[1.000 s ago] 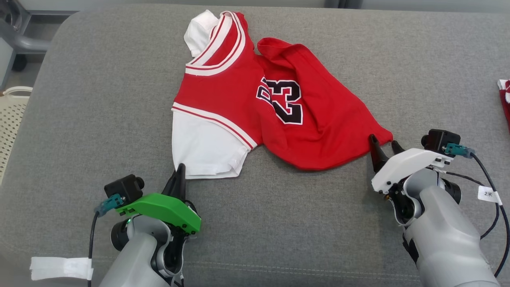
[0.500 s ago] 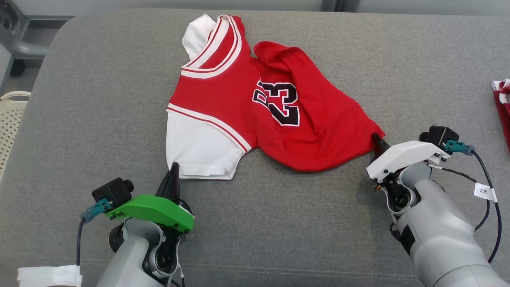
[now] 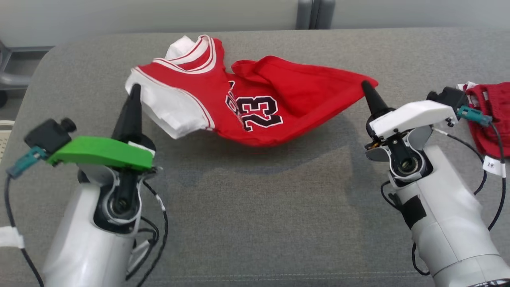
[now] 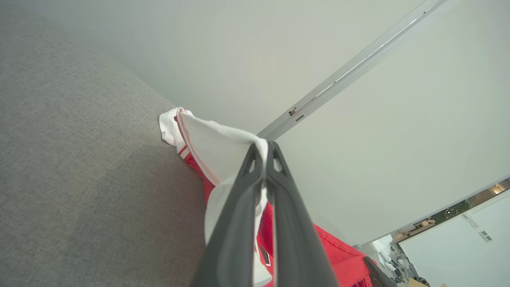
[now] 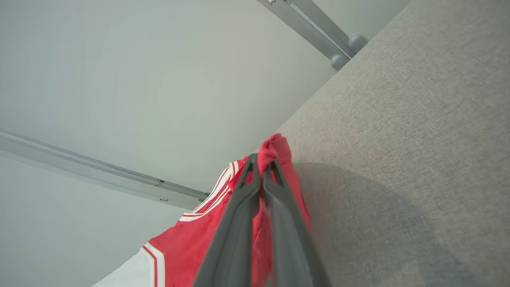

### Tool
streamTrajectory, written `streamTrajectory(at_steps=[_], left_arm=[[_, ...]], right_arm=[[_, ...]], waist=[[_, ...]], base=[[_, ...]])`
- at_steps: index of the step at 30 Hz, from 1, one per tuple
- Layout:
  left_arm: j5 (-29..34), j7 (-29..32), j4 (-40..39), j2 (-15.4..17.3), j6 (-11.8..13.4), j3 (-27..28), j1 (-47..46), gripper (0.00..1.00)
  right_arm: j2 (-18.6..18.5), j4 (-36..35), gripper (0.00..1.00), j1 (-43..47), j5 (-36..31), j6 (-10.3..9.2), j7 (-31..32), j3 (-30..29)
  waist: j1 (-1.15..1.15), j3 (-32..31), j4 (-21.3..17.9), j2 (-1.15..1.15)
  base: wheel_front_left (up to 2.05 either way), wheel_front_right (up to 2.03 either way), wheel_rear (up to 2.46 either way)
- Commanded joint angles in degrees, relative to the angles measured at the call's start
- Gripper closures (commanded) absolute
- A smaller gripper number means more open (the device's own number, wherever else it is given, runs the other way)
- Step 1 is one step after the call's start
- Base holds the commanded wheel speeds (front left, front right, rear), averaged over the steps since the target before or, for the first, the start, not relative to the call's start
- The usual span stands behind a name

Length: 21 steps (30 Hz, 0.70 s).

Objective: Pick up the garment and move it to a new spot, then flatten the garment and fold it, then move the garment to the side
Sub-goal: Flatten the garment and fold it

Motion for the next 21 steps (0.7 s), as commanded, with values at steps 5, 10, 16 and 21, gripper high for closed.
streamTrajectory(at_steps=[5, 10, 16, 21], left_arm=[[-1.6, 3.5, -7.3, 2.8, 3.5, 2.7, -6.1, 1.00], [-2.5, 6.1, -13.6, 4.3, 7.5, 4.8, -10.5, 1.00], [-1.1, 9.6, -18.4, 6.4, 10.9, 4.4, -16.1, 1.00], [0.0, 12.6, -19.4, 7.8, 12.7, 2.9, -20.2, 1.00]], right_arm=[[-1.4, -6.9, 1.00, -2.1, 3.1, 0.02, 1.3, -0.2], [-2.3, -13.7, 1.00, -3.4, 4.9, 0.02, 2.7, -2.0], [-2.9, -20.1, 1.00, -5.2, 3.2, 0.02, 5.8, -5.5], [-2.5, -22.1, 1.00, -7.2, -1.3, 0.02, 8.4, -9.0]], waist=[[0.00, -4.3, -4.0, 0.00], [0.00, -7.0, -6.3, 0.00], [0.00, -9.2, -8.3, 0.00], [0.00, -9.3, -9.3, 0.00]], base=[[0.00, 0.00, 0.00], [0.00, 0.00, 0.00], [0.00, 0.00, 0.00], [0.00, 0.00, 0.00]])
